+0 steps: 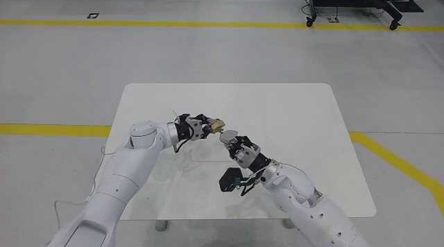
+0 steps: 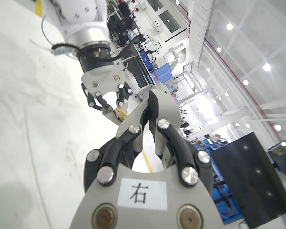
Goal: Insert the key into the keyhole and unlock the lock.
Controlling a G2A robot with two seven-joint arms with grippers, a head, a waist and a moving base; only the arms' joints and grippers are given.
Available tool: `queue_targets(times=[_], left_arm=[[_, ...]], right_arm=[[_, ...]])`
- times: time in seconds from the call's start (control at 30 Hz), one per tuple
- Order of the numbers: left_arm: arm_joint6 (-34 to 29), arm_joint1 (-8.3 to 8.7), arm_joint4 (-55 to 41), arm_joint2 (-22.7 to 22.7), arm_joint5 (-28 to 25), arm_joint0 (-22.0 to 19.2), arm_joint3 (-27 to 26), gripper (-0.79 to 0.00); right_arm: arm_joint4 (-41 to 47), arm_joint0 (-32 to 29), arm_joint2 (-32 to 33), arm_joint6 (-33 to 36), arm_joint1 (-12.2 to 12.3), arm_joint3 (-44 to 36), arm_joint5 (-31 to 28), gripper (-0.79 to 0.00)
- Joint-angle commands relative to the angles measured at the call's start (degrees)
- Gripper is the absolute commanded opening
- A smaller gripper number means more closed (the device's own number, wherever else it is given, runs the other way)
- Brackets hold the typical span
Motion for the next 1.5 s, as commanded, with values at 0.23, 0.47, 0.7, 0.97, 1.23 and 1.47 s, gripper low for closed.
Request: queue_targets(times=[0.23, 0.47, 0.7, 0.97, 1.23, 1.47], left_arm=[[0.1, -0.01, -1.1, 0.0, 3.4, -0.5, 0.6, -0.785], [-0.2, 0.01, -1.1, 0.1, 3.2, -0.6, 0.6, -0.785], [-0.8, 0.06, -1.0, 0.1, 3.0, -0.6, 0.6, -0.785], [-0.9, 0.14, -1.1, -0.1, 2.3, -0.5, 0.5, -0.785], [-1.2, 0.17, -1.6, -0.3, 1.5, -0.3, 0.2, -0.785], [-2.0, 0.24, -1.8, -0.5, 1.1, -0.1, 0.1, -0.785]], right_arm=[[-5.5, 0.9, -1.8, 3.3, -0.7, 0.2, 0.7, -0.785], [-9.0, 2.2, -3.0, 8.7, -1.4, 1.5, -0.8, -0.785], [-10.0, 3.8, -4.3, 12.3, -2.4, 3.7, -0.9, -0.785], [-5.2, 2.8, -3.0, 4.6, -2.3, 2.8, 0.3, -0.785], [10.7, 1.3, 0.4, -10.7, -1.9, 2.8, -2.6, -0.785], [19.8, 3.6, 1.3, -12.4, -2.4, 6.2, -7.8, -0.785]])
